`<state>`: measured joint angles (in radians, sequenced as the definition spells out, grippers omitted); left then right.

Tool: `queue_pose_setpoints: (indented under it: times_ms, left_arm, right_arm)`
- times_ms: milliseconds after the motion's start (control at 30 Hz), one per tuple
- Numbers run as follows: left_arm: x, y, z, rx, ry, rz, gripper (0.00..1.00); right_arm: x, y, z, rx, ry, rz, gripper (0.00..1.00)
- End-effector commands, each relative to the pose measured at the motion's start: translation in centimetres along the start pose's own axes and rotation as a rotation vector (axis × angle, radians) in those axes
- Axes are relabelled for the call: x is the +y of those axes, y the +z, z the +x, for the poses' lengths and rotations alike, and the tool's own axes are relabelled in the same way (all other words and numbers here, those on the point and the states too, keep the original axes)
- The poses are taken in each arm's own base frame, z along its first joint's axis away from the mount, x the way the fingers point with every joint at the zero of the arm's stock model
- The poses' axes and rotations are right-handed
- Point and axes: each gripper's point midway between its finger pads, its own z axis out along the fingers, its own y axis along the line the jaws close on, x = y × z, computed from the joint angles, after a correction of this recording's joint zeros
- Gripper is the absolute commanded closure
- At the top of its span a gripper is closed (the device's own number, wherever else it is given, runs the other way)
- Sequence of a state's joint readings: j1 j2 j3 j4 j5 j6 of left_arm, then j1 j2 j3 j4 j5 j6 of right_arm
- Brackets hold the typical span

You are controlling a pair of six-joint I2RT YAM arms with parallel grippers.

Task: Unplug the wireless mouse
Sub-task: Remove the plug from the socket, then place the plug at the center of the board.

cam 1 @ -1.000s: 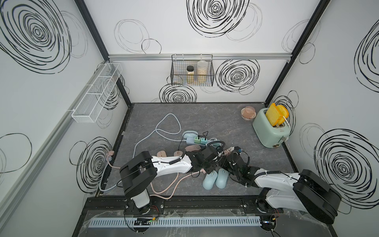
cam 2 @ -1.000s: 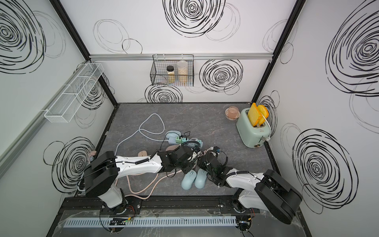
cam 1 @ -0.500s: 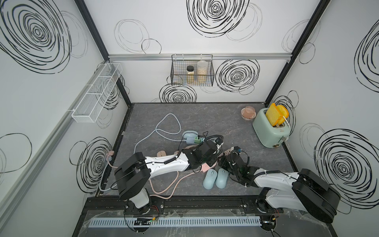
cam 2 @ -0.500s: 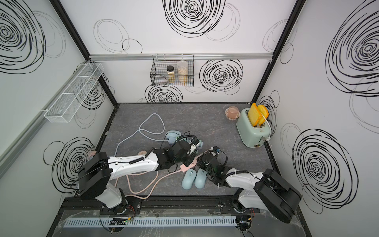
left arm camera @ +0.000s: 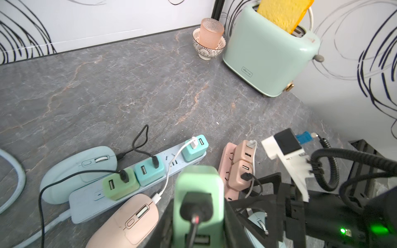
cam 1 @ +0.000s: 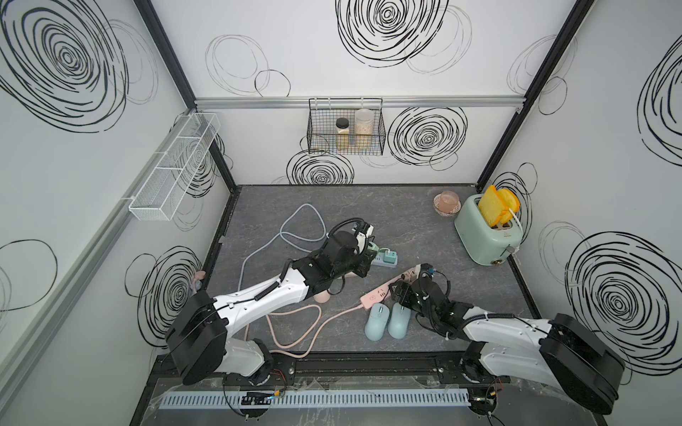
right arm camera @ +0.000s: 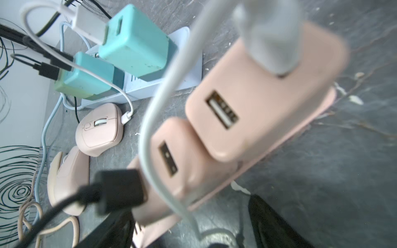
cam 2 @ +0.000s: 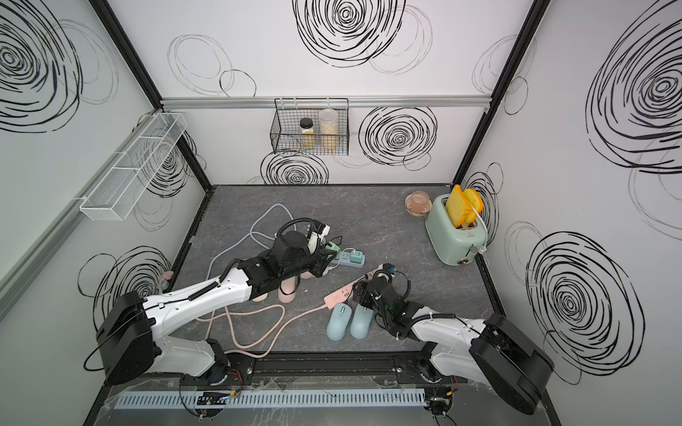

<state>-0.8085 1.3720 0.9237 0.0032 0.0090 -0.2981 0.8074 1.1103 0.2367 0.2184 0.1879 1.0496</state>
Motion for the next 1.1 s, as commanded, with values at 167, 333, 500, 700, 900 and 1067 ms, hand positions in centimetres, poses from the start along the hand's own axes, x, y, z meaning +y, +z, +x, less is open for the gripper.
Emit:
queue_pose_setpoints:
  times_ms: [167,333,500,700,900,1067]
  left_arm:
    - [2.1,-1.4,-0.8,-0.064,-0.113,-0.027,1.0]
    - [4.0,-2.2,-0.8,-0.075,-0.163,-0.055,1.0]
    - [7.6,-3.8,-1.2,-0.139,-0.314,-0.023,1.0]
    - [13.0,-5.6,-0.1,-0.233,-0.548,0.015,1.0]
    - [18.9,-7.0,1.4,-0.313,-0.737,-0.042,1.0]
    - [23.7,-8.2,3.0,-0.377,-0.875,-0.092,1.0]
  right_arm:
    - [-5.7,-3.0,0.8,0.039,-0.045,0.243,0.15]
    - [-5.9,-3.2,1.3,0.053,-0.002,0.242,0.17]
    - [-3.3,-3.2,0.9,0.036,-0.031,0.089,0.17]
    - [-0.3,-4.6,-1.0,-0.039,-0.114,-0.044,0.16]
    - [1.7,-6.0,-2.0,-0.105,-0.145,-0.173,0.15]
    - [1.9,-6.4,-2.1,-0.114,-0.156,-0.194,0.15]
